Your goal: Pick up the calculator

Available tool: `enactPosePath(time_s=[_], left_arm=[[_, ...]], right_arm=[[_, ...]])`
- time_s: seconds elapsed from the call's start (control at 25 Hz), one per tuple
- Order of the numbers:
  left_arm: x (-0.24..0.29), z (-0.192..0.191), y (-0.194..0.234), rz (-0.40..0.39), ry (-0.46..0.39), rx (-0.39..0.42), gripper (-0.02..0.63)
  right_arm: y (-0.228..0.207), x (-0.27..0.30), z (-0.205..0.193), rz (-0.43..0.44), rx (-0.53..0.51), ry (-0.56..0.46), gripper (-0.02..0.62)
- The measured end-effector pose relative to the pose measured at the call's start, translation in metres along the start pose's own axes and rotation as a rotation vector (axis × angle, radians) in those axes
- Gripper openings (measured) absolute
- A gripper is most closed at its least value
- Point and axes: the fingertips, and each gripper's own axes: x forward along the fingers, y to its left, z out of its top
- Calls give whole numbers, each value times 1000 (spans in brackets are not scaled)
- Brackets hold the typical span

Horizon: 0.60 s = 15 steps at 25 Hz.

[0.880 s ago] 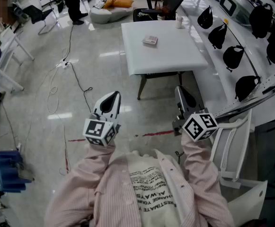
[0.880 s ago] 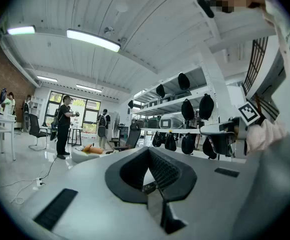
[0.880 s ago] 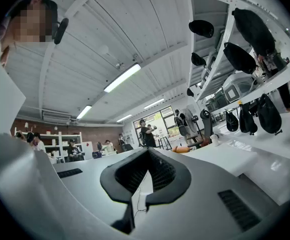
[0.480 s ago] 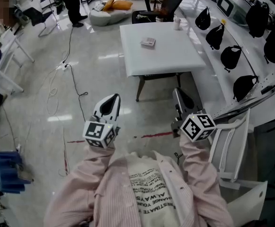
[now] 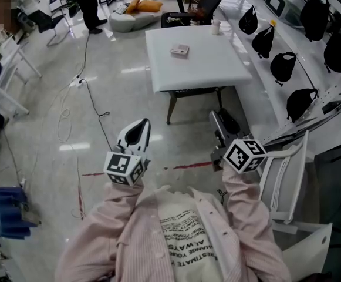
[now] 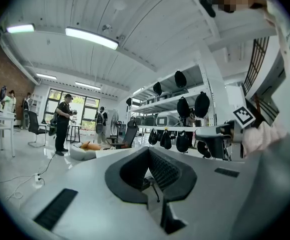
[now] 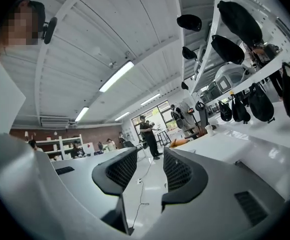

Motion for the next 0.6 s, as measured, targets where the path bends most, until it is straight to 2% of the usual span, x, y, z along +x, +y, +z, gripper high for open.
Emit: enactPosePath(time_s=[0.2,0.6], left_arm=[[-4,-4,1,17,7,-11,2],[14,-14,27,46,27,-38,2]], right_arm=[[2,0,-3,19,-6,12,166],[-4,33,-11,45,-4,40,170]])
